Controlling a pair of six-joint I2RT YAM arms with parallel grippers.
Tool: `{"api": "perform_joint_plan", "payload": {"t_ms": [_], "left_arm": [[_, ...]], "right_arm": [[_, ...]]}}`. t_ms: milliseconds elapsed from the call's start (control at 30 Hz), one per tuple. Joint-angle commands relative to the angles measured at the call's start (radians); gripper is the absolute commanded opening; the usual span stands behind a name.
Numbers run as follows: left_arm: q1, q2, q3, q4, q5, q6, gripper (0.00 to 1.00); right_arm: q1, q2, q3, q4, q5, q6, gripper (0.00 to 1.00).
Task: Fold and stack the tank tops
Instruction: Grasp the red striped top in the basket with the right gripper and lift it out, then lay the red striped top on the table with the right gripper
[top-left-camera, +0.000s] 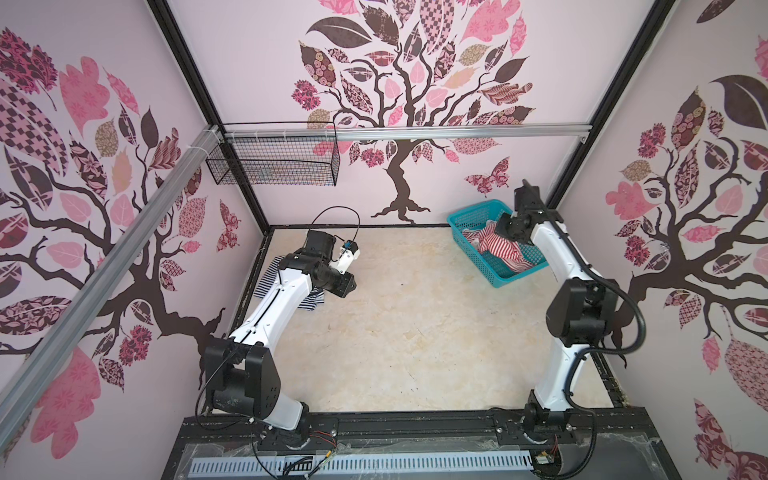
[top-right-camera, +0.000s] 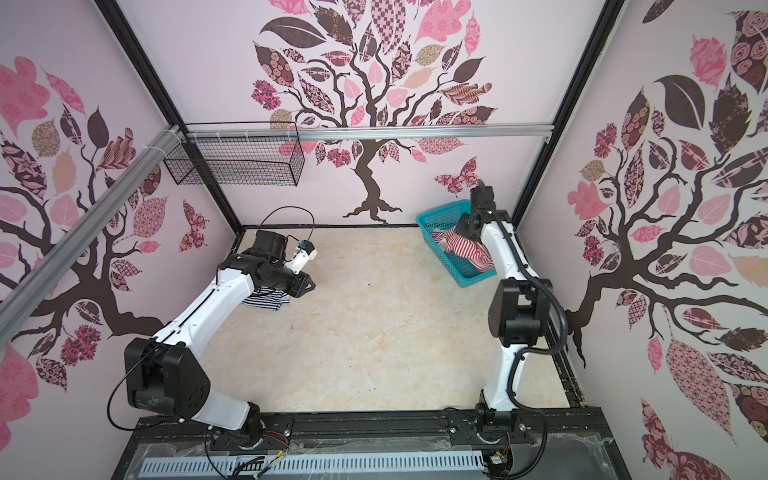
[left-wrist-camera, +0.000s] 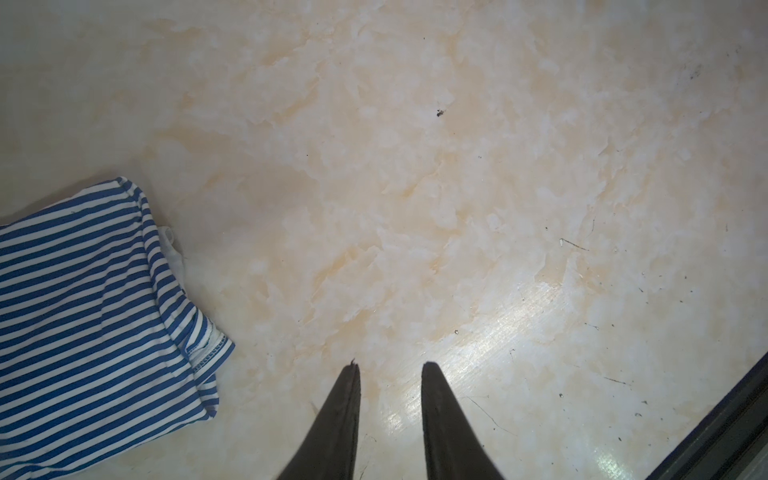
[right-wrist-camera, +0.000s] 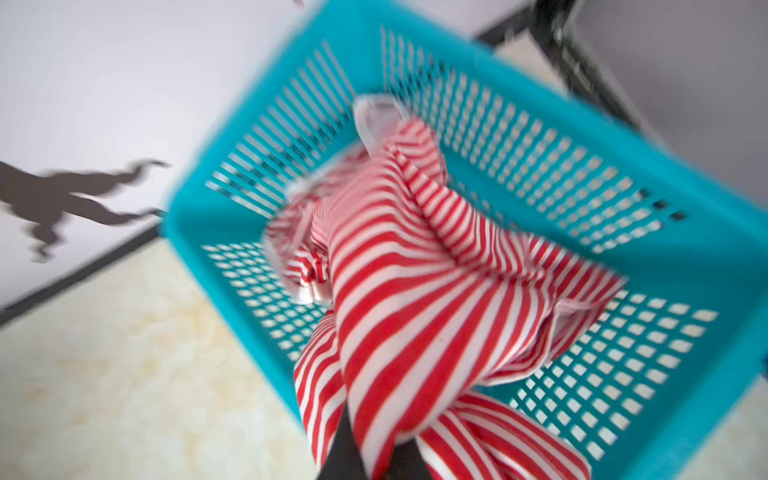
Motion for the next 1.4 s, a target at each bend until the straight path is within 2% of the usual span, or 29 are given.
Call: {"api": "perform_joint_plan", "payload": {"t_ms": [0,67,200,367,467,567,667,733,833,900,933,967,1000,1033,1100,1200,1300,1367], "left_arm": [[-0.001,-0.056,-0.048,0.036,0.053,-0.032,0.29],[-0.001,-0.082,-0.066,0.045,0.063,-0.035,0.3],[-0.001,-0.109,-0.085,0.048,0.055,-0.031,0.3],[-0.001,-0.12,-0.123,0.063,0.045,-0.029,0.3],[-0.002,-0.126,-0.148,0.064,0.045,-0.031,0.29],[-0.002,-0.152,-0.183,0.072,0.044,-0.033,0.29],[-0.002,-0.176,-0.226,0.086,0.039,-0.032,0.3],[-0.002,-0.186,-0.255,0.093,0.029,-0.035,0.3],[-0.001,-0.196,-0.278,0.092,0.019,-0.036,0.31],[-0.001,-0.205,-0.295,0.107,0.003,-0.039,0.31],[0.001,-0.208,-0.304,0.116,-0.008,-0.04,0.31],[0.001,-0.211,-0.31,0.123,-0.015,-0.038,0.32],[0.0,-0.211,-0.316,0.128,-0.024,-0.034,0.32],[0.0,-0.209,-0.32,0.132,-0.034,-0.031,0.32],[0.001,-0.204,-0.323,0.135,-0.038,-0.024,0.32],[-0.001,-0.19,-0.322,0.132,0.006,-0.014,0.34],[-0.01,-0.164,-0.313,0.121,0.066,-0.001,0.38],[-0.041,-0.147,-0.309,0.124,0.057,0.013,0.38]], "right_arm": [[0.001,-0.209,0.018,0.08,-0.064,0.028,0.0],[0.016,-0.308,0.002,0.126,-0.098,0.038,0.0],[0.055,-0.469,-0.003,0.195,-0.277,0.094,0.0],[0.183,-0.545,-0.066,0.207,-0.394,0.14,0.0],[0.248,-0.575,-0.232,0.256,-0.439,0.184,0.0],[0.351,-0.603,-0.465,0.371,-0.422,0.215,0.0],[0.485,-0.546,-0.63,0.475,-0.384,0.24,0.0],[0.582,-0.45,-0.693,0.553,-0.359,0.263,0.0],[0.693,-0.237,-0.673,0.627,-0.357,0.279,0.0],[0.743,-0.083,-0.584,0.618,-0.371,0.272,0.02],[0.762,-0.008,-0.515,0.588,-0.386,0.256,0.12],[0.775,0.042,-0.457,0.55,-0.392,0.242,0.18],[0.788,0.08,-0.406,0.517,-0.385,0.23,0.29],[0.797,0.093,-0.379,0.502,-0.369,0.222,0.47],[0.799,0.07,-0.371,0.489,-0.349,0.216,0.65],[0.799,-0.027,-0.397,0.422,-0.268,0.197,0.75],[0.799,-0.176,-0.531,0.398,-0.185,0.225,0.75],[0.799,-0.267,-0.637,0.377,-0.137,0.25,0.73]]}}
